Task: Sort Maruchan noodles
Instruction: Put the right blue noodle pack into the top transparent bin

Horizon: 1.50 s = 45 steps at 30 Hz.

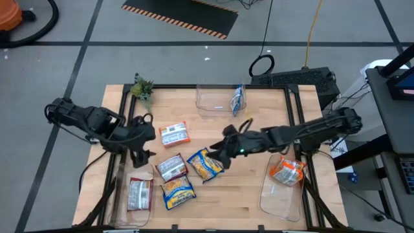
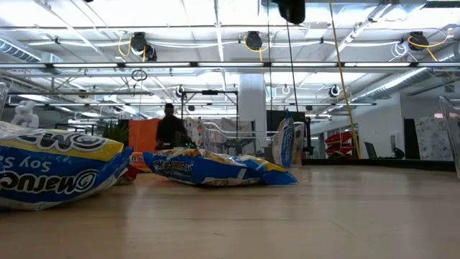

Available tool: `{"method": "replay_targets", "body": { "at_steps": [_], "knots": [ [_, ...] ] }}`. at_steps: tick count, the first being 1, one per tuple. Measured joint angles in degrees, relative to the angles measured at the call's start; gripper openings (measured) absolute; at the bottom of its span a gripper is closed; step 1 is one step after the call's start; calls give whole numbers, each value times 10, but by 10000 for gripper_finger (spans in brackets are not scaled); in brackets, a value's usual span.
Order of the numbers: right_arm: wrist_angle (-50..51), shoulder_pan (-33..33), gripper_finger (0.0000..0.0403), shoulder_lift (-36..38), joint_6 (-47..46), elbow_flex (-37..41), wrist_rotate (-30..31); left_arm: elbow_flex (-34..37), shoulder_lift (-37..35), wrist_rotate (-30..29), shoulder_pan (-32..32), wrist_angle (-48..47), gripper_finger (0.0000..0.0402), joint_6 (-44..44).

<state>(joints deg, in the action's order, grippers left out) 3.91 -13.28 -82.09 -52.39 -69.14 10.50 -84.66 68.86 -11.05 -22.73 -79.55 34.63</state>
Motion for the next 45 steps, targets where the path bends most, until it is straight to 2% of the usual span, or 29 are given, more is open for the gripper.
{"method": "replay_targets", "body": {
  "at_steps": [4, 9, 14, 20, 27, 35, 38, 41, 45],
  "knots": [
    [32, 0, 238, -31, 65, -18, -32, 0, 0, -1, 26, 0, 330, 0],
    [113, 0, 238, -51, 121, -18, -36, 0, 0, -12, 40, 4, 330, 20],
    [183, 3, 238, -60, 216, -8, -46, 0, 0, -15, 40, 16, 330, 34],
    [141, 9, 238, -60, 268, 82, -58, 0, 0, -15, 40, 44, 330, 32],
    [-26, 8, 238, -60, 249, 196, -78, 1, 5, -15, 40, 44, 330, 32],
    [-39, 7, 248, -67, 291, 209, -77, 1, 5, -19, 40, 64, 330, 29],
    [-55, 7, 263, -98, 313, 209, -80, 1, 8, -26, 40, 69, 330, 30],
    [-108, 5, 277, -143, 304, 208, -91, 1, 16, -25, 44, 72, 330, 26],
    [-130, -1, 287, -192, 294, 190, -91, 1, 25, -15, 42, 72, 330, 34]
  ]
}}
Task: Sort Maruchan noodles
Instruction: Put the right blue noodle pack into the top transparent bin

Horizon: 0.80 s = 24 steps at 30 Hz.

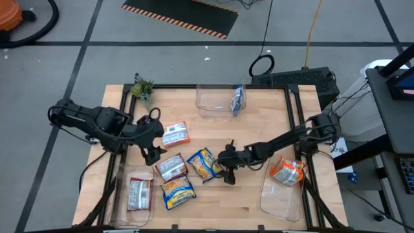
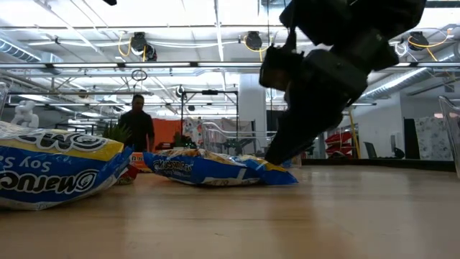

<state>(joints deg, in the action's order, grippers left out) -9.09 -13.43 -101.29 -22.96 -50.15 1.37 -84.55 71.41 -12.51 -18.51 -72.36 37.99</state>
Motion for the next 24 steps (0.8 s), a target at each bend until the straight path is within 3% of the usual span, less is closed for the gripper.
{"method": "replay_targets", "body": {
  "at_steps": [12, 19, 24],
  "knots": [
    [-16, -7, 268, -72, -25, -33, -5, 0, 37, 10, -8, 2, 330, 0],
    [-6, -8, 190, -73, -13, -32, 8, 0, 44, 13, -4, 2, 330, 6],
    [-3, -8, 125, -69, -18, -31, 11, 0, 44, 57, 34, 3, 330, 47]
  ]
}}
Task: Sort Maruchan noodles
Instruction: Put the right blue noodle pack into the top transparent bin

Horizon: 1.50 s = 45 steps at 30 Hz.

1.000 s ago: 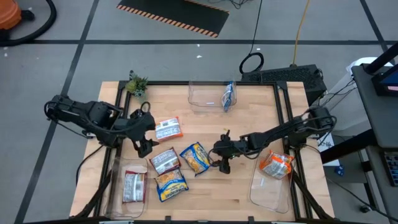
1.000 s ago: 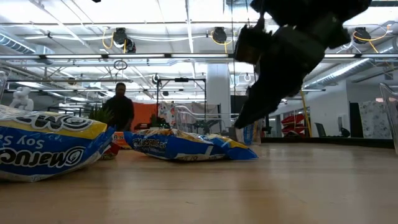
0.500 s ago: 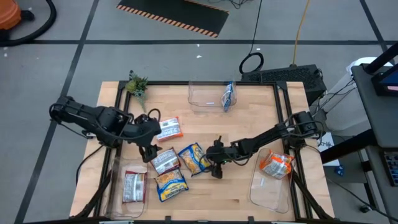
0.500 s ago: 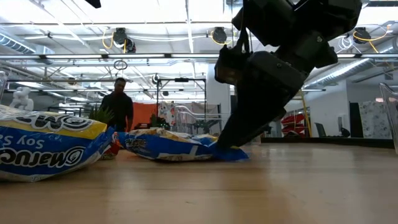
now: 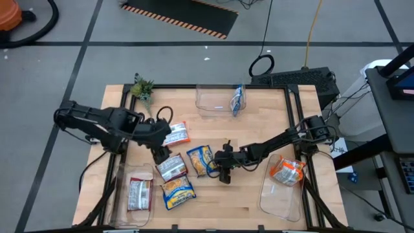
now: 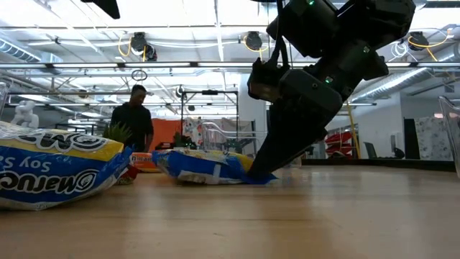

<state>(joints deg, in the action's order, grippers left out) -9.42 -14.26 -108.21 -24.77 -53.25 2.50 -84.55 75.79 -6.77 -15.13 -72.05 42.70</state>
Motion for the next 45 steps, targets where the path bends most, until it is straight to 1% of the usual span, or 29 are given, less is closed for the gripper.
{"method": "replay_targets", "body": {
  "at_steps": [2, 4, 9, 13, 14, 17, 21, 24, 27, 28, 31, 38, 43, 45],
  "knots": [
    [0, 0, 106, 4, 0, 0, 0, 1, 0, 2, 18, 11, 330, 4],
    [1, 0, 94, 10, 5, 1, -5, 15, -1, 20, 44, 49, 330, 0],
    [5, -2, 75, 20, 8, 2, -19, 92, 0, 128, 117, 177, 328, -2],
    [6, -3, 61, 20, 0, 2, -21, 162, 16, 178, 155, 259, 317, -18],
    [6, -5, 57, 20, 0, 2, -21, 178, 23, 186, 163, 270, 315, -25],
    [7, -13, 44, 21, 14, 2, -20, 217, 52, 217, 179, 346, 307, -47],
    [11, -22, 23, 21, 47, 2, -18, 260, 112, 281, 188, 441, 298, -49],
    [13, -27, 11, 22, 56, 2, -21, 266, 163, 307, 190, 443, 294, -29],
    [14, -28, 6, 22, 57, 2, -26, 268, 206, 309, 189, 428, 294, 14],
    [14, -28, 5, 22, 57, 2, -26, 268, 217, 312, 187, 435, 294, 23],
    [13, -27, 6, 22, 58, 2, -26, 267, 244, 315, 180, 448, 294, 27],
    [13, -26, 6, 22, 67, 2, -27, 266, 280, 323, 172, 505, 294, 43],
    [14, -23, 6, 22, 75, 2, -29, 266, 300, 368, 173, 571, 294, 49],
    [13, -22, 6, 22, 75, 2, -29, 266, 303, 376, 172, 596, 294, 48]
  ]
}}
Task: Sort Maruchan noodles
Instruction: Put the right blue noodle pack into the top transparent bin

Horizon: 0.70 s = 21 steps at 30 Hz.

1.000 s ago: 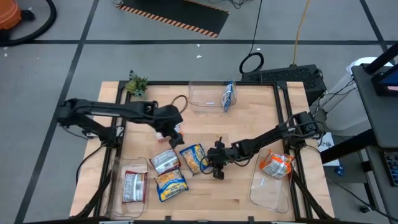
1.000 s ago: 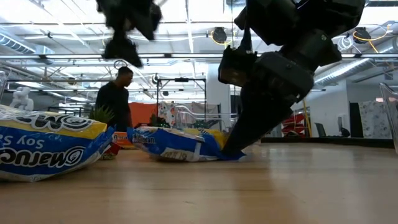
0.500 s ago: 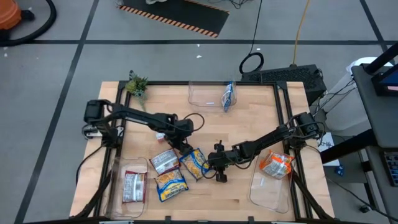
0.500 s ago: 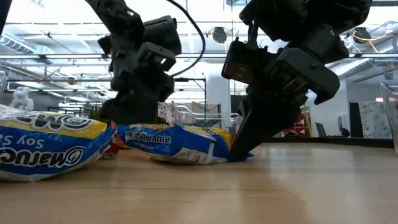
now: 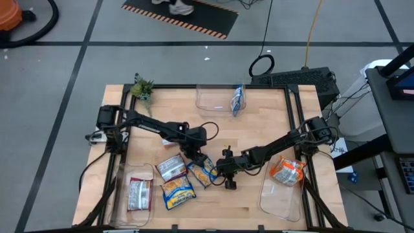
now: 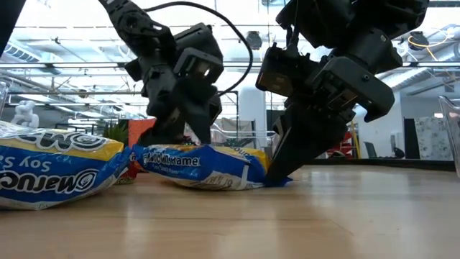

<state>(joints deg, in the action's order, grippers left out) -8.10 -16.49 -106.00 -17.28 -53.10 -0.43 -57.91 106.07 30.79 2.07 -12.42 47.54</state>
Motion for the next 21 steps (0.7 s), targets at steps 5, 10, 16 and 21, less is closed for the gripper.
{"method": "replay_targets", "body": {
  "at_steps": [5, 10, 16, 21],
  "knots": [
    [1, 0, 6, 0, -1, 0, 1, 0, 0, 35, 1, 50, 294, 14],
    [1, 0, 6, 0, 0, 0, 1, 0, 0, 71, -3, 73, 293, 19],
    [-5, 0, 6, 0, -1, 4, 5, 0, 0, 88, -11, 90, 288, 43],
    [-9, 0, 6, 1, -30, 12, 30, 0, 0, 89, -24, 129, 238, 86]
  ]
}}
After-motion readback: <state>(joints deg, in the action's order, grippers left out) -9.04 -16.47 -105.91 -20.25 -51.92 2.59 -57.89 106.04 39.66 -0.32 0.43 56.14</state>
